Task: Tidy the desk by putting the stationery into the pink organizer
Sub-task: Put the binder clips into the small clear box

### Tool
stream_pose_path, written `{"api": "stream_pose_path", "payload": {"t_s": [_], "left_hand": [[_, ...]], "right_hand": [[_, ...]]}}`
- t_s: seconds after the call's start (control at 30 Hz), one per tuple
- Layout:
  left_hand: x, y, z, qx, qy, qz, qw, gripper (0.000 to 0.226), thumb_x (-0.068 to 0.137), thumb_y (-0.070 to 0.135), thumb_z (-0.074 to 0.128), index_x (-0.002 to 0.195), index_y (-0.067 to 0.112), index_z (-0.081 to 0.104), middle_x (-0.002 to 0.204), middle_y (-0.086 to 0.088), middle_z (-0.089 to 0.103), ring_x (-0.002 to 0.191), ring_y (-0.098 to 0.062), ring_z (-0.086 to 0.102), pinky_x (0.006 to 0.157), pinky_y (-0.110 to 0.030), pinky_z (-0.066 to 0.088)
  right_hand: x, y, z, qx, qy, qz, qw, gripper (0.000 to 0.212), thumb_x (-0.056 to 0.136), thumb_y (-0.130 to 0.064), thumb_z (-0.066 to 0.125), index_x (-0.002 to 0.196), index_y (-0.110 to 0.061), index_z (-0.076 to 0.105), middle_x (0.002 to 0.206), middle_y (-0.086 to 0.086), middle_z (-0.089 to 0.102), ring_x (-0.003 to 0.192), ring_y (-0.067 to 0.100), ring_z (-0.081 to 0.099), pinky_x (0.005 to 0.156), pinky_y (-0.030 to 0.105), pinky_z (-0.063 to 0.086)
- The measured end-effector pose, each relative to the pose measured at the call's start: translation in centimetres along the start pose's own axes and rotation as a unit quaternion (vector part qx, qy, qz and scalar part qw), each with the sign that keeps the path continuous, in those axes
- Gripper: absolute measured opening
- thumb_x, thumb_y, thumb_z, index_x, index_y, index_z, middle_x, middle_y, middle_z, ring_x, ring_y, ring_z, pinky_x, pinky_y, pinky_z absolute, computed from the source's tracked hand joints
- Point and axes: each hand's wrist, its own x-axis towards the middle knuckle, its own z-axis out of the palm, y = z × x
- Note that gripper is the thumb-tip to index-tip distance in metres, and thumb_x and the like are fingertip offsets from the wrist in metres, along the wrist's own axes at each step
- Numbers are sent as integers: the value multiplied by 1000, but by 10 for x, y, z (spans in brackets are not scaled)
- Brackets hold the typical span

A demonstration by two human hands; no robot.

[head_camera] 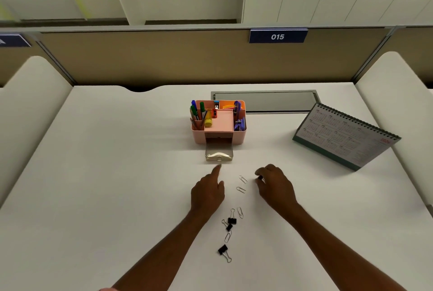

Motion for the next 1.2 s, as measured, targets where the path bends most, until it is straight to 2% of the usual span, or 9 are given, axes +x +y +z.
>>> {"api": "stream_pose_path", "payload": {"t_s": [0.1, 0.17, 0.23, 0.33, 0.43, 0.6, 0.9, 1.1, 1.2], "left_hand": [[-19, -9, 10, -38, -22, 27, 999, 35, 101, 40, 53, 135, 35, 61, 124, 8, 68, 115, -16, 64, 92, -30, 52], [-31, -13, 18, -53, -38, 33, 997, 28, 99, 45, 55, 122, 35, 68, 117, 12, 69, 108, -11, 65, 88, -27, 54], [-42, -18, 21, -66, -55, 27, 996, 32, 94, 55, 59, 117, 35, 68, 110, 13, 67, 102, -6, 64, 86, -26, 54], [-58, -24, 26, -74, -61, 36, 995, 43, 85, 67, 63, 118, 38, 63, 102, 16, 60, 96, -1, 59, 83, -24, 52], [-68, -26, 28, -71, -48, 42, 995, 52, 78, 70, 65, 119, 39, 61, 106, 17, 57, 100, -1, 56, 83, -25, 52], [-72, -24, 31, -84, -27, 40, 995, 43, 81, 64, 64, 115, 38, 64, 108, 15, 57, 105, -3, 55, 83, -24, 49], [-77, -25, 33, -106, -30, 26, 994, 37, 84, 60, 62, 114, 40, 67, 107, 14, 55, 107, -3, 53, 84, -25, 48], [-78, -24, 35, -92, -23, 36, 995, 36, 84, 58, 64, 114, 40, 68, 106, 14, 54, 105, -3, 53, 83, -25, 50], [-77, -23, 37, -88, -24, 41, 995, 33, 87, 56, 65, 115, 39, 68, 103, 13, 54, 103, -5, 54, 82, -27, 51]], "right_hand": [[32, -37, -8, 44, 4, -39, 998, 21, 95, -24, 68, 116, -21, 71, 114, -2, 66, 103, 16, 61, 80, 30, 54], [53, -62, -13, 64, 10, -64, 996, 20, 95, -23, 70, 115, -19, 72, 114, -1, 68, 102, 17, 61, 82, 27, 51], [73, -83, -13, 71, 16, -92, 993, 18, 94, -21, 71, 112, -17, 73, 111, 0, 71, 99, 18, 64, 81, 26, 52], [100, -104, -4, 52, -3, -115, 992, 14, 95, -17, 70, 108, -16, 75, 103, 2, 74, 90, 17, 66, 76, 25, 55], [117, -114, 11, 15, -36, -129, 991, 13, 94, -17, 71, 106, -16, 76, 100, 3, 74, 85, 17, 66, 75, 22, 52], [131, -116, 24, -43, -75, -166, 982, 15, 93, -17, 72, 108, -15, 77, 104, 6, 73, 94, 23, 69, 87, 30, 58], [140, -111, 26, -114, -90, -219, 965, 13, 92, -21, 72, 104, -18, 77, 102, 2, 75, 92, 20, 69, 83, 31, 59], [137, -104, 22, -100, -61, -235, 965, 13, 92, -21, 74, 104, -18, 76, 104, 3, 75, 92, 21, 71, 82, 32, 61], [126, -100, 14, -76, -35, -226, 971, 14, 91, -17, 75, 105, -18, 75, 102, 4, 75, 88, 22, 71, 76, 34, 62]]}}
